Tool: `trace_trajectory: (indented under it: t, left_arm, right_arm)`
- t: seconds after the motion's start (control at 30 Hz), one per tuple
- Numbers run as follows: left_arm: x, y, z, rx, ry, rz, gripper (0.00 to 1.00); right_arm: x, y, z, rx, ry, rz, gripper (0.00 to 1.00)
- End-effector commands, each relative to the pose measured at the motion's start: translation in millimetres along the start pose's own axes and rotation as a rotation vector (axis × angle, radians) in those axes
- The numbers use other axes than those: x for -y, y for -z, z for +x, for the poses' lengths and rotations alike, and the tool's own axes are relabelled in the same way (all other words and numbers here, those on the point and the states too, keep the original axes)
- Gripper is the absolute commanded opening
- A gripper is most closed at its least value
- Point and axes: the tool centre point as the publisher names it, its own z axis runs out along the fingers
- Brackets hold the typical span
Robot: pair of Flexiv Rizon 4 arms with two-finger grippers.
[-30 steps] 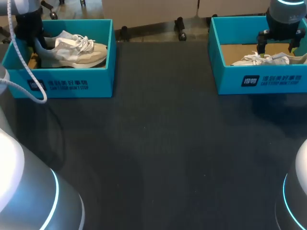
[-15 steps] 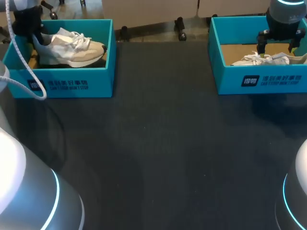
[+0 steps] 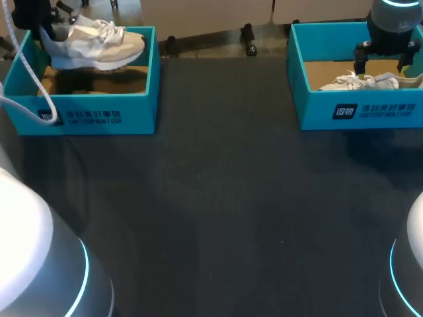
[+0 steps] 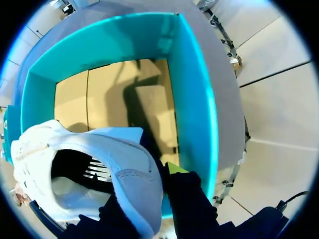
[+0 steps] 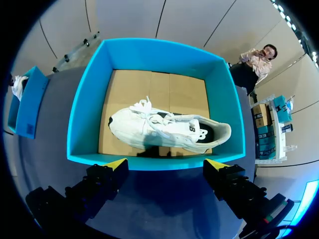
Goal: Take the shoe out of the shoebox, open the shoe tongue, remove and reinsert the insole, then place the shoe into the shoebox
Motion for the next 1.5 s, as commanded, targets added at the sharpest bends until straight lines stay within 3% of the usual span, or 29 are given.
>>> trace_trajectory:
  t: [0.03,0.6,1.27,1.5]
  left_arm:
    - [23,40,0.1,-0.013,0.009,-0.042,0.0]
    - [31,120,20.3,-0.04,0.061,-0.112,0.0]
    - [31,120,20.3,-0.04,0.061,-0.112,0.0]
    - [60,134,1.7,-0.018,0.027,-0.104,0.0]
  right_arm:
    - [0.8,0,0.0,0.0,-0.001,-0.002,1.0]
    - [0.8,0,0.0,0.0,-0.001,-0.002,1.0]
    - [0.8,0,0.0,0.0,-0.001,-0.002,1.0]
    - [0.8,0,0.0,0.0,-0.001,-0.002,1.0]
